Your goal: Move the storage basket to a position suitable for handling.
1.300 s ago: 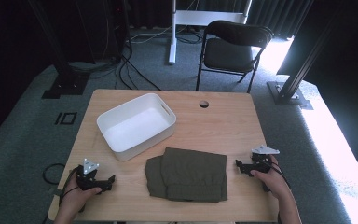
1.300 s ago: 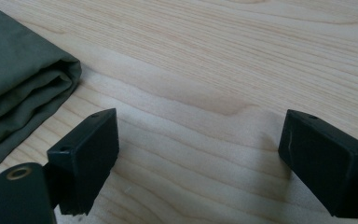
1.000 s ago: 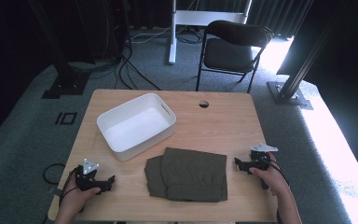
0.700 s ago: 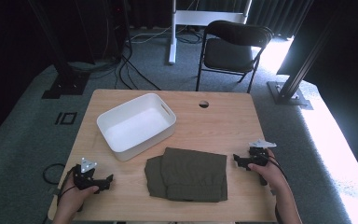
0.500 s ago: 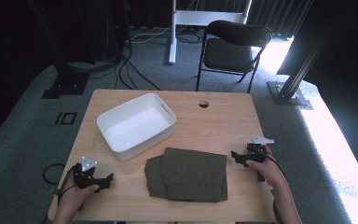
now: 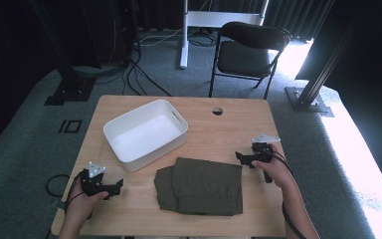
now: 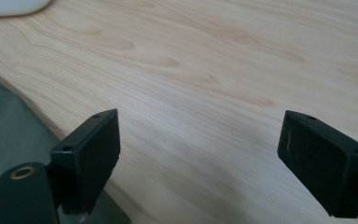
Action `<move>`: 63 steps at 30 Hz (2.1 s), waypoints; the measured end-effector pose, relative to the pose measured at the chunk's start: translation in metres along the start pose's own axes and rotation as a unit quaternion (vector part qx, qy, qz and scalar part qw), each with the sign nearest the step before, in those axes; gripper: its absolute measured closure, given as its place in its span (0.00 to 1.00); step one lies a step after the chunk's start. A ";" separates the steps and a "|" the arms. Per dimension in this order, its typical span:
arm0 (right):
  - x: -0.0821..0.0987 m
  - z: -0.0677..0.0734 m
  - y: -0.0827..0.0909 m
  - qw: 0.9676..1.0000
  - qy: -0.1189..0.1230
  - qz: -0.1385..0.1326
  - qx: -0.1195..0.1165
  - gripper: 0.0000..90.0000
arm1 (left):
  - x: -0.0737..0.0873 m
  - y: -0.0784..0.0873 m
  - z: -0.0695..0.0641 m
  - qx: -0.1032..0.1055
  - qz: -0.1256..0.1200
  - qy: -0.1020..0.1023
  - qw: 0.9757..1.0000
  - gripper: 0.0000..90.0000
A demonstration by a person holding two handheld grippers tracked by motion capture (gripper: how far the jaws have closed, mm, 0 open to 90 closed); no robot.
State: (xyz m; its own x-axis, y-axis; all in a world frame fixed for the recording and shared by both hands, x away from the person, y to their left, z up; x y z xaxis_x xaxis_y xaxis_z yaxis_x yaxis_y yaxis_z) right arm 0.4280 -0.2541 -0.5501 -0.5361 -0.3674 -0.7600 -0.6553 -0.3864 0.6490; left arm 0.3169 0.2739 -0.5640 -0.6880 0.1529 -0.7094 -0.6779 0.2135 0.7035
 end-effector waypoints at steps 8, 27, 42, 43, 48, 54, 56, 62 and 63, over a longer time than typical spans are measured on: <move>-0.021 0.015 -0.009 1.000 0.011 -0.010 -0.016 0.14 | -0.007 0.005 -0.002 0.001 -0.012 0.006 1.000 0.01; -0.076 0.060 -0.024 0.997 0.049 -0.036 -0.053 0.14 | -0.039 0.026 -0.008 0.017 -0.061 0.022 0.998 0.01; -0.122 0.095 -0.049 0.993 0.067 -0.058 -0.081 0.15 | -0.058 0.029 -0.010 0.009 -0.087 0.040 0.995 0.01; -0.129 0.100 -0.054 0.992 0.068 -0.063 -0.083 0.15 | -0.060 0.029 -0.009 0.006 -0.088 0.041 0.995 0.01; -0.141 0.108 -0.064 0.991 0.072 -0.069 -0.087 0.15 | -0.064 0.026 -0.008 0.003 -0.090 0.045 0.995 0.01; -0.155 0.117 -0.078 0.991 0.075 -0.066 -0.085 0.15 | -0.069 0.022 -0.005 -0.006 -0.089 0.047 0.995 0.01; -0.158 0.118 -0.083 0.992 0.076 -0.063 -0.082 0.15 | -0.072 0.021 -0.004 -0.003 -0.090 0.050 0.995 0.01; -0.163 0.119 -0.096 0.993 0.078 -0.059 -0.072 0.16 | -0.077 0.015 -0.005 -0.007 -0.090 0.049 0.995 0.01; -0.163 0.120 -0.100 0.993 0.082 -0.056 -0.064 0.19 | -0.078 0.012 -0.005 -0.011 -0.089 0.049 0.995 0.01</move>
State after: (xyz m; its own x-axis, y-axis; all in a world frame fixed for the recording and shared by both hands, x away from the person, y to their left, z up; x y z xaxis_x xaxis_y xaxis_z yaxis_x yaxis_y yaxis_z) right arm 0.5173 -0.0544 -0.4950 -0.3625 -0.4458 -0.8184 -0.6274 -0.5326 0.5680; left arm 0.3605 0.2595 -0.4999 -0.5771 0.0203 -0.8164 -0.7964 0.2075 0.5681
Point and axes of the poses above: each handheld gripper's, and its own axes: y roughly backward along the jaws, x roughly out of its underside, z roughly to its left, the point moved 4 cm from there along -y, roughly forward along the jaws, and after that the axes turned 4 degrees about y, right-handed, at the moved point
